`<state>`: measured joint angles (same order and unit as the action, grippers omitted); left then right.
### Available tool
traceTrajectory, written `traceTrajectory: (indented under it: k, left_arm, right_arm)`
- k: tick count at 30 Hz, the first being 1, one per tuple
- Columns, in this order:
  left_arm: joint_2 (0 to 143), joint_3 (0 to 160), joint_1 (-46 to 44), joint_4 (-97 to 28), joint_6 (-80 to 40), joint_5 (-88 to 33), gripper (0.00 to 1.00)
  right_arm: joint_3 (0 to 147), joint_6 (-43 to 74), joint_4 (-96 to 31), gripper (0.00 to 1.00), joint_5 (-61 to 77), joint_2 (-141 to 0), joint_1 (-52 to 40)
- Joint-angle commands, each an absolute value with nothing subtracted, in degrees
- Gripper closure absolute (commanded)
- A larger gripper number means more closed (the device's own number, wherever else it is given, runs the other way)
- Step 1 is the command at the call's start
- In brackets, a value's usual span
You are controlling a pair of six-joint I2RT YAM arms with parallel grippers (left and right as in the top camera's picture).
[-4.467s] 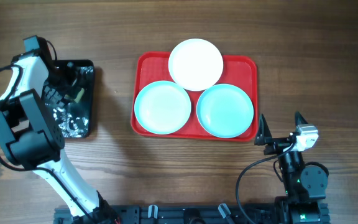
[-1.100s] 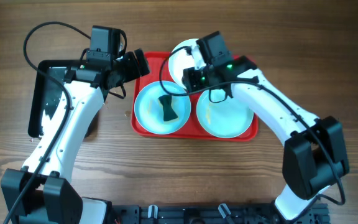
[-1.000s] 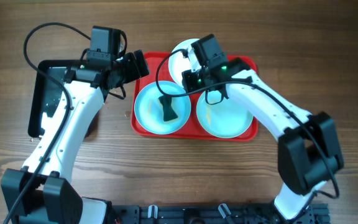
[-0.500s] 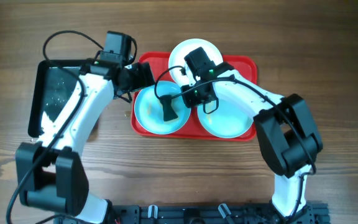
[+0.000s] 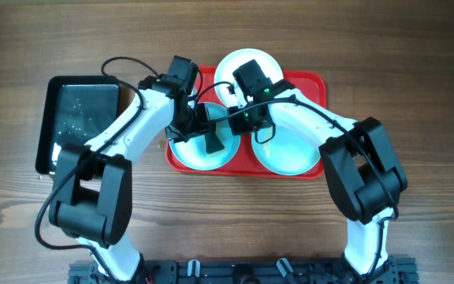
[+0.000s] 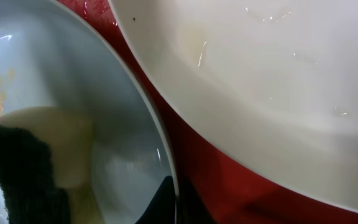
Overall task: Clean dirty plates on tray and stack at the side
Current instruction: 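Hold the blue plate with the right gripper and scrub it with the sponge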
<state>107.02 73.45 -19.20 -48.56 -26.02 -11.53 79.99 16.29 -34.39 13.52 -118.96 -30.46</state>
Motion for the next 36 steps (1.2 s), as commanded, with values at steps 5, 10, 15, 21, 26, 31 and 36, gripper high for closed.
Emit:
traceTrajectory:
  k: [5, 10, 15, 21, 26, 31, 36]
  left_arm:
    - [112.1, 73.1, -22.3, -43.2, -26.2, -12.7, 0.64]
    - [113.8, 73.1, -22.4, -42.8, -26.2, -13.6, 0.78]
    - [113.8, 73.1, -22.2, -47.3, -25.9, 1.1, 0.96]
    - [113.7, 73.2, -22.2, -48.9, -24.0, 23.6, 0.96]
    - [109.8, 76.7, -22.2, -42.8, -19.0, -8.3, 0.96]
    - [114.6, 75.9, -22.3, -37.9, -19.0, -16.8, 0.96]
    - [117.4, 75.7, -18.3, -39.1, -19.0, 6.2, 0.96]
  right_arm:
    - [80.2, 16.6, -34.2, 0.95, 14.5, -120.4, -30.6]
    - [80.2, 16.6, -34.2, 0.95, 14.5, -120.4, -30.6]
    - [80.2, 16.6, -34.1, 0.95, 14.5, -120.4, -30.6]
    - [80.2, 16.5, -34.2, 0.95, 14.5, -120.4, -30.6]
    - [80.2, 16.6, -34.7, 0.95, 14.5, -120.4, -30.6]
    - [80.2, 16.6, -34.8, 0.95, 14.5, -120.4, -30.6]
    - [80.2, 16.6, -34.8, 0.95, 14.5, -120.4, -30.6]
